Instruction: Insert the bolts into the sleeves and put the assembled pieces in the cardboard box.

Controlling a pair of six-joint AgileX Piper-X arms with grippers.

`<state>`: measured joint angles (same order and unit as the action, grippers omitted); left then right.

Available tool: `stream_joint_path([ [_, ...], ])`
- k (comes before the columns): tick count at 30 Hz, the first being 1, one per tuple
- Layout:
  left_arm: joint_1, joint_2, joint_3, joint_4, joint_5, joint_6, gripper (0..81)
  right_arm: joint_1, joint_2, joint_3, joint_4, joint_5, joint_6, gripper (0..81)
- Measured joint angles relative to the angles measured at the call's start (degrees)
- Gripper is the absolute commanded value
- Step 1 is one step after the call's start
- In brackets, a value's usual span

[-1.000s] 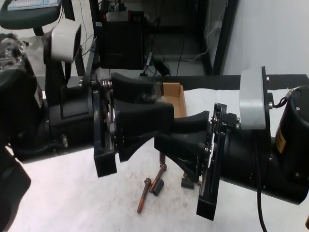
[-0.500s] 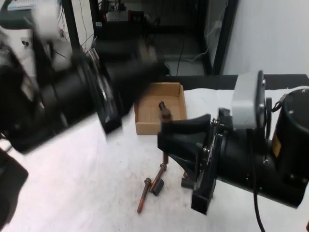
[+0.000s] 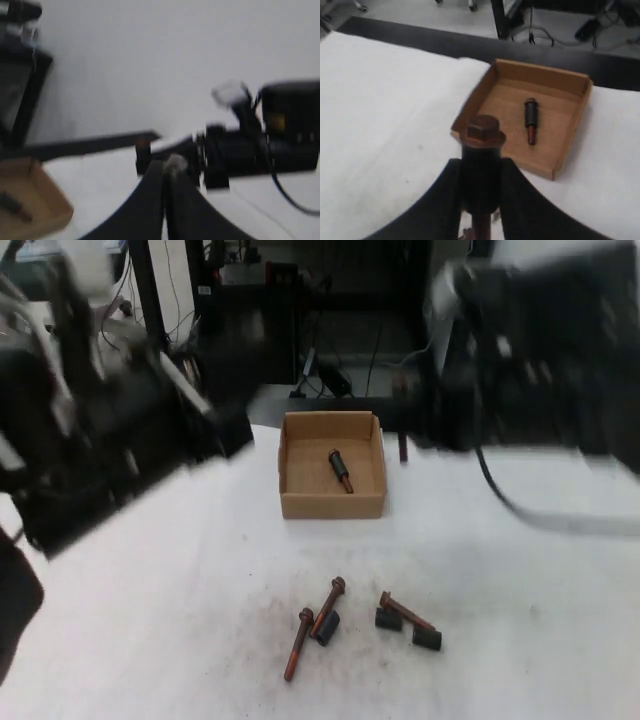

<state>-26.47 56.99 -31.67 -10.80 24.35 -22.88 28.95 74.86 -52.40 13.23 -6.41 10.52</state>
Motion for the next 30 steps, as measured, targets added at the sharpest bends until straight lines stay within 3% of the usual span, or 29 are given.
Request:
stream_joint_path([
  [3,0.0,0.0,0.0,12.54,0.0,2.13,0.3,-3.19,14.75,-17.92,13.45,0.07,0.0,0.8],
  [7,0.0,0.0,0.0,26.8,0.0,4.1,0.3,-3.94,31.51,-38.56,25.21,0.35,0.0,0.8],
  [14,0.05,0.0,0.0,33.39,0.0,4.5,0.3,-4.1,48.33,-58.35,35.71,0.48,0.0,0.8],
  [20,0.05,0.0,0.0,33.93,0.0,4.5,0.3,-4.1,54.13,-64.7,38.9,0.48,0.0,0.0],
  [23,0.05,0.0,0.0,33.92,0.0,4.5,0.3,-4.1,55.3,-65.42,38.79,0.48,-0.95,9.6],
  [28,0.05,0.0,0.0,33.92,0.15,4.69,0.3,-4.1,55.53,-65.52,37.67,0.08,-3.43,38.4],
  [30,0.05,0.0,0.0,33.92,0.62,4.69,0.3,-4.1,55.53,-65.52,37.2,0.01,-3.56,39.3],
])
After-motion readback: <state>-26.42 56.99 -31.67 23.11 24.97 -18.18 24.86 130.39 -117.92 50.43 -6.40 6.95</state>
